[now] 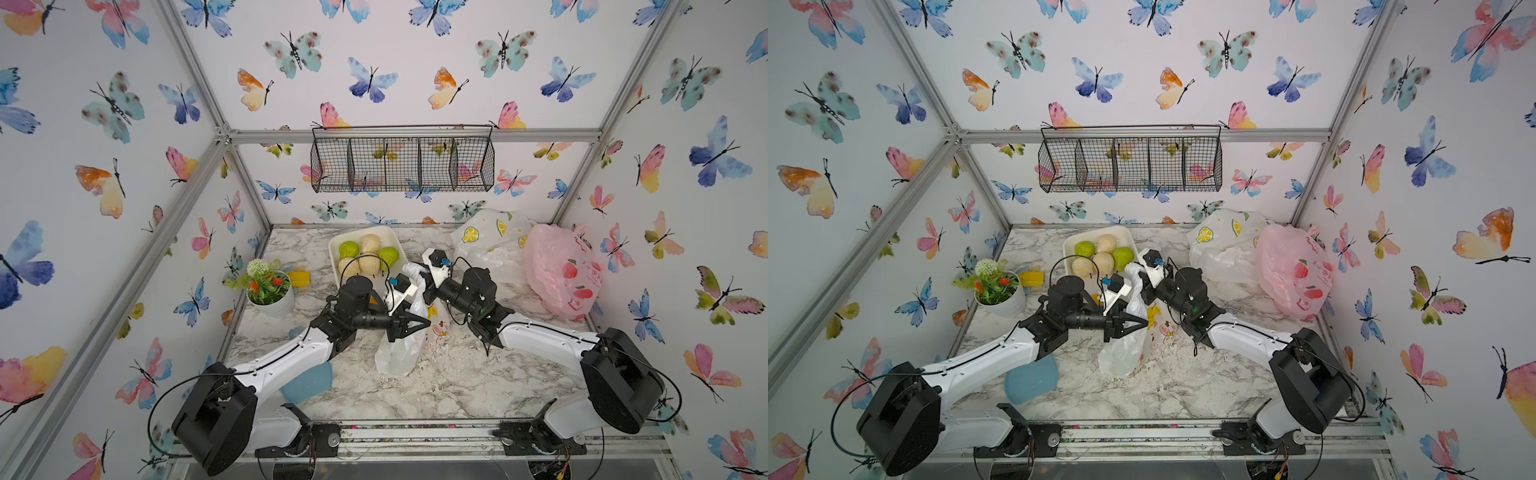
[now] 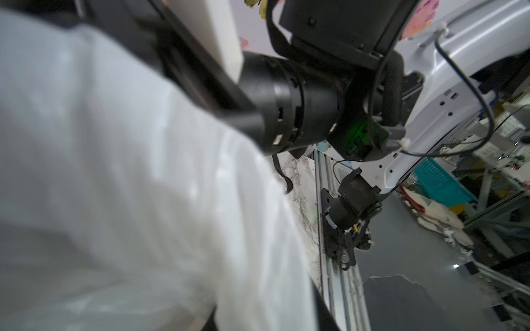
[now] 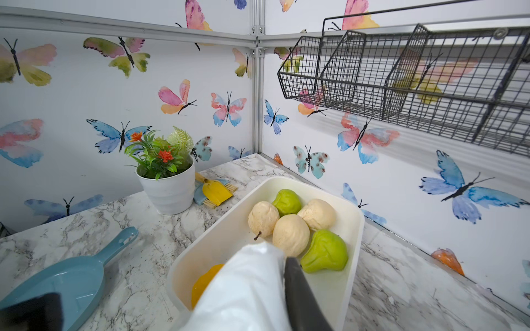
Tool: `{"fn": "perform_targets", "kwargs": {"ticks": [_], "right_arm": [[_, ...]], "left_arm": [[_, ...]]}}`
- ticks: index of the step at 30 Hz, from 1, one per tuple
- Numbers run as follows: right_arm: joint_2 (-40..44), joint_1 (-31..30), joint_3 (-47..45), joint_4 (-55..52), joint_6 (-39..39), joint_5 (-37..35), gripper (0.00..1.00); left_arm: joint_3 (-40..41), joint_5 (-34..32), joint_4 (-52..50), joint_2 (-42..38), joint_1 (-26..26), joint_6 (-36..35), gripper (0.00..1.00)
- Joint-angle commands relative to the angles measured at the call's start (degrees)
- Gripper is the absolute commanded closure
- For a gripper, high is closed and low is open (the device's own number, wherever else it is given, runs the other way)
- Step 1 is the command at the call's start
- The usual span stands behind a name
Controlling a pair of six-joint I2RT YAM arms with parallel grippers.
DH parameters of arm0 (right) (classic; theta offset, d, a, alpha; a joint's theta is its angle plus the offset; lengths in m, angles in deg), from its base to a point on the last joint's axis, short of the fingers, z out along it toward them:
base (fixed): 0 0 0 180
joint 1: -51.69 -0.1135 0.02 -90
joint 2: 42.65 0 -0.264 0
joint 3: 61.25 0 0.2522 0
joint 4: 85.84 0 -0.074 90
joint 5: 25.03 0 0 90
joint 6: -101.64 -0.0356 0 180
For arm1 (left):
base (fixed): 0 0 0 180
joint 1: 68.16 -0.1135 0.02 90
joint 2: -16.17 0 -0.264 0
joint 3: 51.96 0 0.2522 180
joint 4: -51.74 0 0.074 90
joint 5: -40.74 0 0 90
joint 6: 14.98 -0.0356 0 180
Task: Place the pears into plastic bags & tie knots
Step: Tie the plastic bag at the center of the board.
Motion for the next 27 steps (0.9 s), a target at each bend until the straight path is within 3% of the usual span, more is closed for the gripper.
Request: {"fn": "perform_targets", "kwargs": {"ticks": [1, 3, 6, 10, 12, 15, 18, 23, 27], "right_arm": [[1.9, 0.1, -4.5, 9.5, -0.5, 0.9, 0.81], [2.8, 0.1, -7.5, 14.5, -0.4, 2.3, 0.81], [3.4, 0.1, -8.7, 16.4, -0.9, 4.1, 0.81], [3.5, 0.1, -8.8, 16.1, -1.0, 6.6, 0.82], [4.0, 0.1, -8.8, 15.3, -1.0, 7.1, 0.82], [4.3, 0.1, -8.5, 14.9, -1.2, 9.1, 0.81], [4.0, 0.1, -8.3, 15.9, -3.2, 10.0, 0.8], [1.9, 0.1, -7.4, 18.8, -6.3, 13.2, 0.8], [0.5, 0.1, -6.3, 17.5, -8.6, 16.5, 0.8]], "left_arm": [[-3.8, 0.0, -8.2, -2.7, -1.4, -3.5, 0.43], [-5.4, 1.6, -13.8, -5.7, -2.1, -6.0, 0.32], [-6.0, -1.6, -21.2, -12.2, -3.8, -8.2, 0.26], [-1.1, -1.4, -13.5, -19.1, -10.3, -2.5, 0.25], [2.3, -1.4, -3.7, -20.0, -13.7, 4.1, 0.26], [6.2, -7.4, 8.2, -16.1, -14.2, 9.2, 0.33], [5.2, -5.6, 12.7, -8.9, -12.4, 12.4, 0.35], [8.4, -10.2, 19.1, -4.9, -5.4, 12.4, 0.35], [10.4, -8.8, 27.2, -1.6, -4.7, 16.0, 0.38]]}}
